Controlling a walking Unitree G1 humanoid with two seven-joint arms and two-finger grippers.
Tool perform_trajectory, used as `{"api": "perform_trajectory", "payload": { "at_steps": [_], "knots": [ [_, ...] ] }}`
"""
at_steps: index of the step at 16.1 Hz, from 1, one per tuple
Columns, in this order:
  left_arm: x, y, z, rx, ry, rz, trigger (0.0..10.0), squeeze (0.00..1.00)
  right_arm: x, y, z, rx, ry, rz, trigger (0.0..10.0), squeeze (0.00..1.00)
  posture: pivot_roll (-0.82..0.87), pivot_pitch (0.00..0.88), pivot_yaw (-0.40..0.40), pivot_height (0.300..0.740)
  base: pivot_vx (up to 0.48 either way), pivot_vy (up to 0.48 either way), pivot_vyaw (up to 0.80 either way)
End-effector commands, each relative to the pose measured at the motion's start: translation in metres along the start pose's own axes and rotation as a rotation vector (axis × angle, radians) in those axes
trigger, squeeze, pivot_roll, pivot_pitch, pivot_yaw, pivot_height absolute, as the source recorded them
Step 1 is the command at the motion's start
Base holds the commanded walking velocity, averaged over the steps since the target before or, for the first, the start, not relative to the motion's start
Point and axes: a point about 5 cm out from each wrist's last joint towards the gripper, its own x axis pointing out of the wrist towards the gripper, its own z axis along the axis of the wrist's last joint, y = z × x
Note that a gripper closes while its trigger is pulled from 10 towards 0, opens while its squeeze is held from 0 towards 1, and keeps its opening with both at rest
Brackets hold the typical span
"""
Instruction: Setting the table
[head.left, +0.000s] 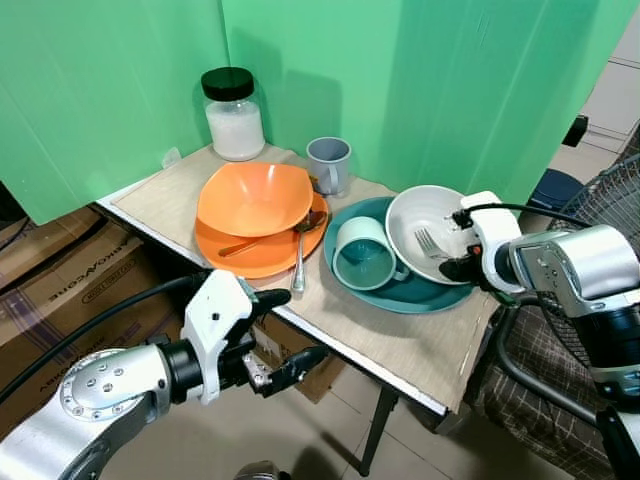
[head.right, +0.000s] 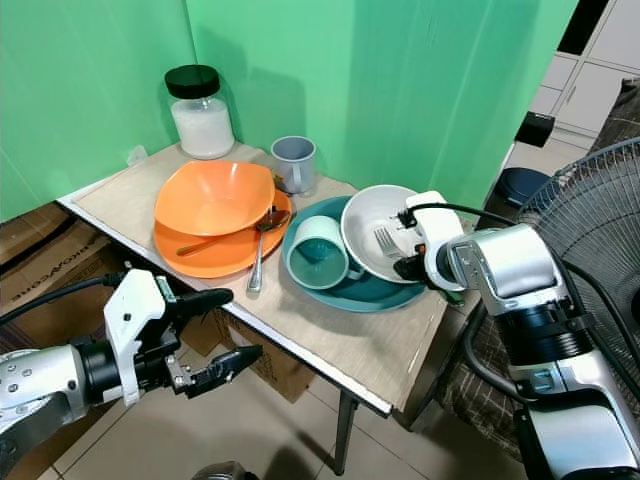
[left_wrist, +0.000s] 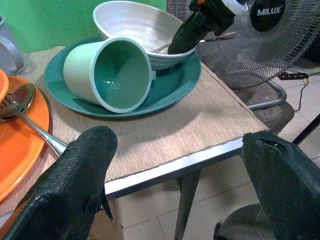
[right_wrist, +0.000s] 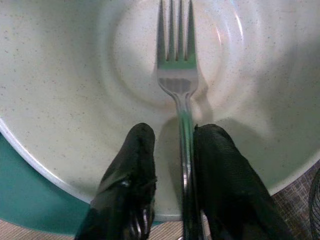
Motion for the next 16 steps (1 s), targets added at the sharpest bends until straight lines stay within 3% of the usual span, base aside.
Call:
{"api": "perform_trajectory", "payload": {
  "at_steps": [1, 11, 16],
  "knots": [
    [0.001, 0.002, 0.0, 0.008, 0.005, -0.003, 10.0, 0.0, -0.001, -0.003, 0.0, -0.01, 0.009, -0.012, 0.0, 0.0, 0.06, 0.0, 0.028, 0.74, 0.0, 0.0, 0.0],
    [0.001, 0.006, -0.001, 0.022, 0.0, 0.02, 10.0, 0.0, -0.003, -0.003, 0.008, -0.034, -0.03, -0.016, 0.0, 0.0, 0.07, 0.0, 0.027, 0.74, 0.0, 0.0, 0.0],
    [0.002, 0.013, 0.003, 0.039, -0.023, 0.057, 10.0, 0.0, -0.028, -0.017, 0.032, 0.041, -0.191, -0.068, 0.0, 0.0, 0.07, 0.0, 0.035, 0.74, 0.0, 0.0, 0.0]
  ]
}}
